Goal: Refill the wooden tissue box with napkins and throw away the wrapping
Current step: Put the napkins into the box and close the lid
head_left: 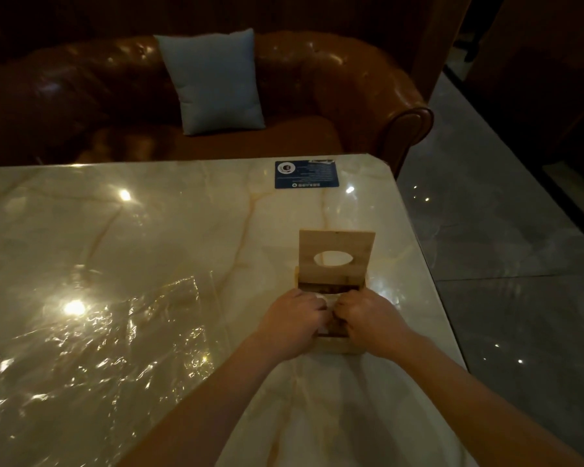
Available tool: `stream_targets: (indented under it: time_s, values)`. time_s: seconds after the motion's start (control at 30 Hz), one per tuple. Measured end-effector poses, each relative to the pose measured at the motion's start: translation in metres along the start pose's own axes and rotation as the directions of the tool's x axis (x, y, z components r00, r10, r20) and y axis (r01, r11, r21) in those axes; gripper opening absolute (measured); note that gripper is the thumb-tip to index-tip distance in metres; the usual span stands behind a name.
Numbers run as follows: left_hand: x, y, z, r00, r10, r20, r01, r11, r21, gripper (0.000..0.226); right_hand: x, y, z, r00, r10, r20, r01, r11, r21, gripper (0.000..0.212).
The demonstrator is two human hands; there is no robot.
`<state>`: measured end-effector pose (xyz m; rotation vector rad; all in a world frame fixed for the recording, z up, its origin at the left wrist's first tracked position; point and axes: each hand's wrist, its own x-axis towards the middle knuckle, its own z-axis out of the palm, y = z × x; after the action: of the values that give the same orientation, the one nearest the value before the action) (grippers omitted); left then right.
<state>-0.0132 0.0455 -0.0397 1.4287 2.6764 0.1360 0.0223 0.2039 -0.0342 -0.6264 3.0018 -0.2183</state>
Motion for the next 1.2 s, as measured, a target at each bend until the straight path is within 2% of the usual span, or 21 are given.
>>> stream_targets:
  time_s: [0.07, 0.2, 0.37, 0.47, 0.63, 0.67, 0.77, 0.87, 1.03, 1.2]
  values:
    - [0.008, -0.001, -0.003, 0.990, -0.048, 0.131, 0.042, 0.998, 0.044, 0.027, 0.007, 0.002, 0.004, 0.984, 0.047, 0.171, -0.044, 0.999, -0.023, 0.023]
    - [0.022, 0.000, -0.004, 0.949, -0.109, 0.295, 0.050, 0.978, 0.203, 0.029, 0.016, 0.005, 0.005, 0.957, 0.036, 0.289, 0.007, 0.989, -0.148, 0.026]
    - [0.033, -0.001, 0.000, 0.872, -0.189, 0.451, 0.048, 0.951, 0.305, 0.035, 0.027, 0.006, 0.007, 0.870, 0.080, 0.487, 0.065, 0.960, -0.273, 0.037]
    - [0.035, -0.002, -0.006, 0.852, -0.169, 0.495, 0.021, 0.957, 0.290, 0.032, 0.027, 0.009, 0.006, 0.880, 0.045, 0.473, 0.078, 0.968, -0.238, 0.035]
    - [0.025, -0.012, -0.021, 0.914, -0.015, 0.405, -0.038, 0.992, 0.123, 0.025, 0.018, 0.016, -0.005, 0.938, -0.017, 0.346, -0.010, 0.997, 0.075, 0.027]
    - [0.024, -0.014, -0.022, 0.919, -0.003, 0.395, -0.048, 0.992, 0.119, 0.023, 0.018, 0.017, -0.007, 0.935, -0.008, 0.355, -0.019, 0.997, 0.072, 0.025]
    - [0.025, -0.013, -0.023, 0.910, -0.024, 0.414, -0.045, 0.987, 0.157, 0.015, 0.019, 0.016, -0.006, 0.910, 0.007, 0.415, 0.028, 0.997, -0.078, 0.017]
    - [0.028, -0.006, -0.021, 0.890, -0.050, 0.453, -0.042, 0.981, 0.189, 0.019, 0.021, 0.012, -0.004, 0.891, 0.011, 0.454, 0.072, 0.984, -0.164, 0.019]
    - [0.030, -0.002, -0.020, 0.841, -0.059, 0.538, -0.109, 0.955, 0.276, 0.026, 0.022, 0.012, -0.002, 0.886, 0.018, 0.463, 0.093, 0.972, -0.214, 0.023]
    - [0.035, 0.002, -0.022, 0.804, -0.089, 0.588, -0.090, 0.959, 0.269, 0.025, 0.021, 0.011, -0.003, 0.884, 0.008, 0.467, 0.104, 0.971, -0.213, 0.023]
